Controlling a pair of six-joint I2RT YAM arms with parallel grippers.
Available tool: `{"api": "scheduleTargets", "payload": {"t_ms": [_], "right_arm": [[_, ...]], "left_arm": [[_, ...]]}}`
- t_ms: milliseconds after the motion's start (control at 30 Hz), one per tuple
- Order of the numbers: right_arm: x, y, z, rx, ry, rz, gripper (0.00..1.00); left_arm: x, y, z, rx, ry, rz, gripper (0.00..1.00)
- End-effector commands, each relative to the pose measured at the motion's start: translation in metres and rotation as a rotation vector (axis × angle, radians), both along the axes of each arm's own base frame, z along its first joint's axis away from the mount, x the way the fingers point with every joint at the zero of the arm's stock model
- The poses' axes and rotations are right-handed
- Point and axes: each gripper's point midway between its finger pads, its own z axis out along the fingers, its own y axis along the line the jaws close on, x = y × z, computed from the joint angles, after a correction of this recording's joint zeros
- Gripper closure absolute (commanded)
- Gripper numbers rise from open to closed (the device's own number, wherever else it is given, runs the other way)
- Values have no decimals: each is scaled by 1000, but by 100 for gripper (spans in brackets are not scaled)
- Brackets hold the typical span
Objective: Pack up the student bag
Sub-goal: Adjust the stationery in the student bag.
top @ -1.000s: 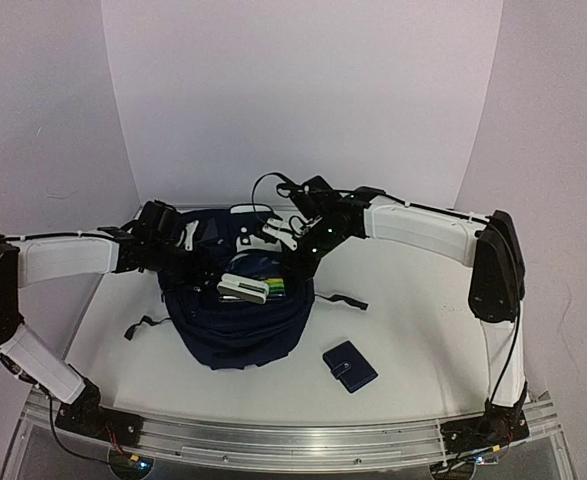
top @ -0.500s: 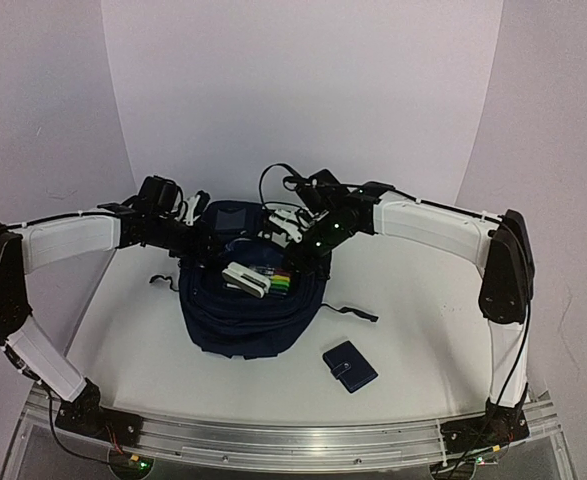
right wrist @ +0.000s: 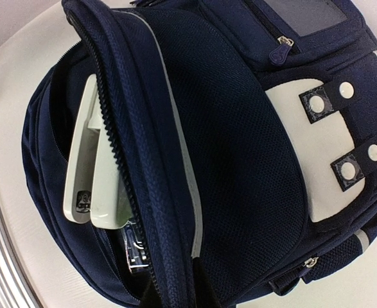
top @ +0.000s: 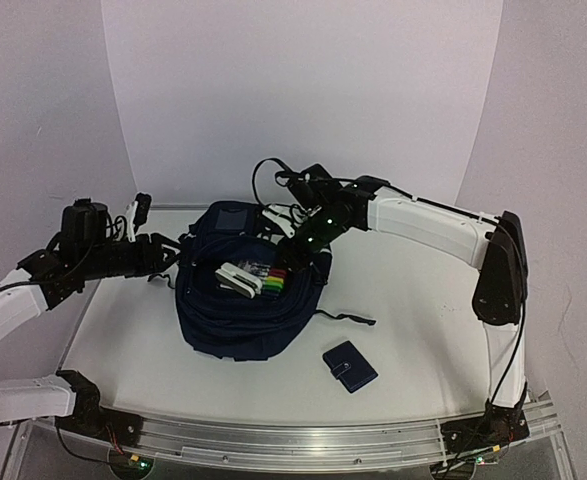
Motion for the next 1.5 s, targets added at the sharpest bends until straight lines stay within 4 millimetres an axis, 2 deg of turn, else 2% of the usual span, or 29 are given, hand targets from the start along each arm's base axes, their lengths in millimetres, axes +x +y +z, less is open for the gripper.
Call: {"api": "scheduleTargets", "payload": {"t_ms": [0, 100, 233, 400, 733, 967, 1067, 1133, 1200, 1267, 1400, 1467], "right_arm": [[-6, 29, 37, 132, -23, 29, 99], [-8, 31, 39, 137, -21, 34, 96], [-13, 34, 40, 144, -13, 46, 93], [-22, 37, 43, 150, -13, 80, 91], [-35, 36, 49, 142, -40, 132, 88], [-38, 34, 61, 146, -81, 148, 85], [-35, 32, 62, 136, -100, 142, 85], [-34, 31, 60, 129, -102, 140, 84], [-35, 31, 58, 125, -100, 145, 75], [-37, 32, 58, 128, -97, 156, 65], [-35, 37, 60, 140, -101, 164, 64], [-32, 39, 58, 134, -105, 160, 65]], "left_arm": [[-28, -14, -51, 53, 128, -47, 61], [-34, -26, -64, 93, 132, -73, 62], [-26, -40, -72, 96, 135, -102, 63], [-3, -61, -73, 121, 110, -127, 73], [46, -115, -52, 90, 50, -212, 80], [68, -127, -66, 106, 60, -193, 79], [62, -124, -64, 106, 59, -201, 77], [47, -123, -50, 106, 20, -229, 73], [30, -121, -38, 140, -18, -244, 69], [17, -115, -36, 171, -14, -243, 68], [1, -105, -51, 179, 40, -235, 72], [-7, -105, -66, 199, 76, -244, 73]]}}
